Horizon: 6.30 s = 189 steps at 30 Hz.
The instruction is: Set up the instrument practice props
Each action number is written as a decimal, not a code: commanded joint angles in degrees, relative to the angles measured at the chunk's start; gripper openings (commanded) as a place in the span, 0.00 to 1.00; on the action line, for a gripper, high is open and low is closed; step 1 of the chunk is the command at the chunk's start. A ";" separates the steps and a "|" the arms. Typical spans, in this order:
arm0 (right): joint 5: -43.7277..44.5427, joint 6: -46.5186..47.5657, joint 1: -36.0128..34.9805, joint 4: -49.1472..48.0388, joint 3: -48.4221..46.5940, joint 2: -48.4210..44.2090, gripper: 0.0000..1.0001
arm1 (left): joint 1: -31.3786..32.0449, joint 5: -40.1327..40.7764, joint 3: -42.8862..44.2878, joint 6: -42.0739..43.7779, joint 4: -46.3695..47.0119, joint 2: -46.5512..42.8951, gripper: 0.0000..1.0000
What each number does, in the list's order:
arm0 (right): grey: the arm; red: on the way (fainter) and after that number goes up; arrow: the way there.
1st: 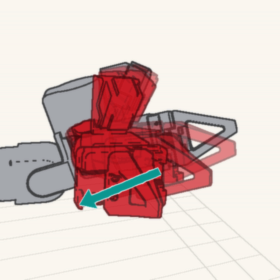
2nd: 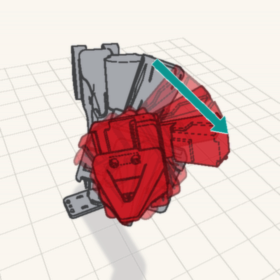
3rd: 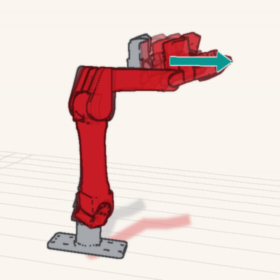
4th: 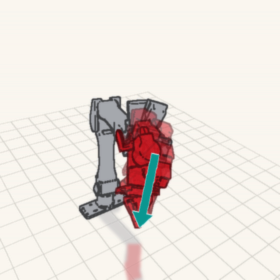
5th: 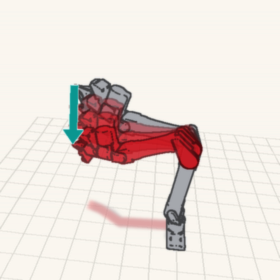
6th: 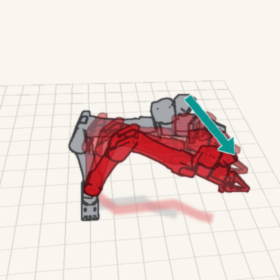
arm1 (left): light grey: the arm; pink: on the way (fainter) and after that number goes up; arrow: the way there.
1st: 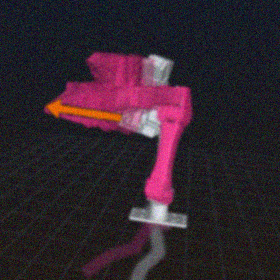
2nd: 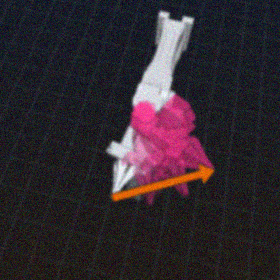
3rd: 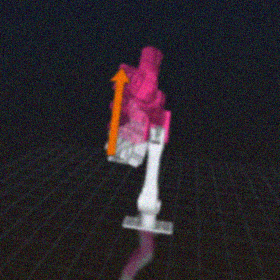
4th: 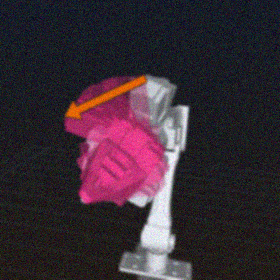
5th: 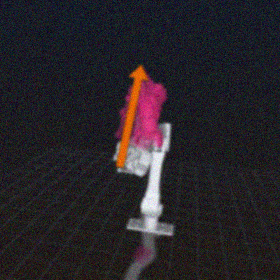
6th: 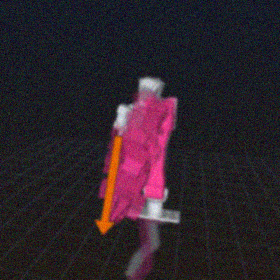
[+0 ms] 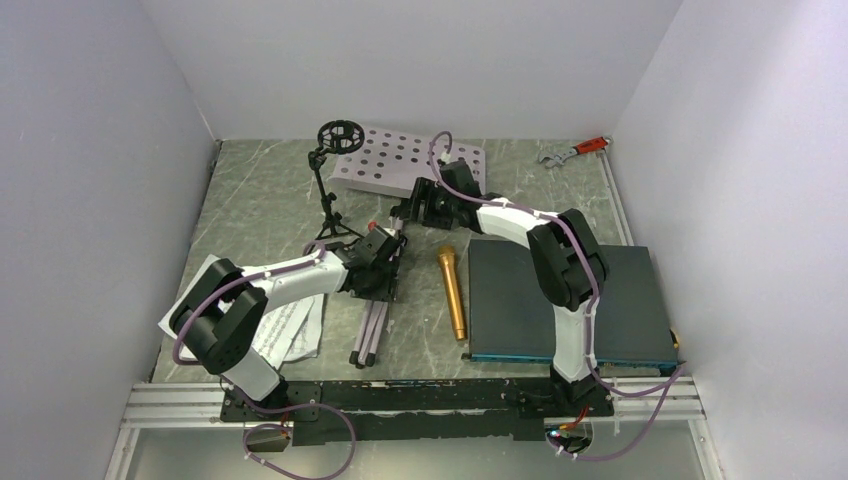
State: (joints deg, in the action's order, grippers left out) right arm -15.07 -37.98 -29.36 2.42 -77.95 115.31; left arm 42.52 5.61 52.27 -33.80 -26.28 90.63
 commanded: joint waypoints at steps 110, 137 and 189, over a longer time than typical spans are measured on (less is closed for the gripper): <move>-40.36 -16.16 24.82 -24.35 5.17 -15.08 0.00 | 0.08 -5.07 -2.42 3.83 10.61 -9.23 0.03; -31.52 -8.07 19.90 -13.24 -5.34 -49.77 0.00 | 1.80 -6.83 1.93 11.90 23.36 -14.51 0.03; -33.93 -10.29 12.41 -24.62 -1.07 -59.78 0.00 | 1.75 4.34 1.70 20.19 42.83 -10.47 0.03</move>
State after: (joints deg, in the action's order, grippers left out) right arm -34.39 -40.49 -12.36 -2.33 -76.23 61.80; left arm 45.30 5.37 51.94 -12.21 7.20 82.35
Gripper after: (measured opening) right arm 0.040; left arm 0.553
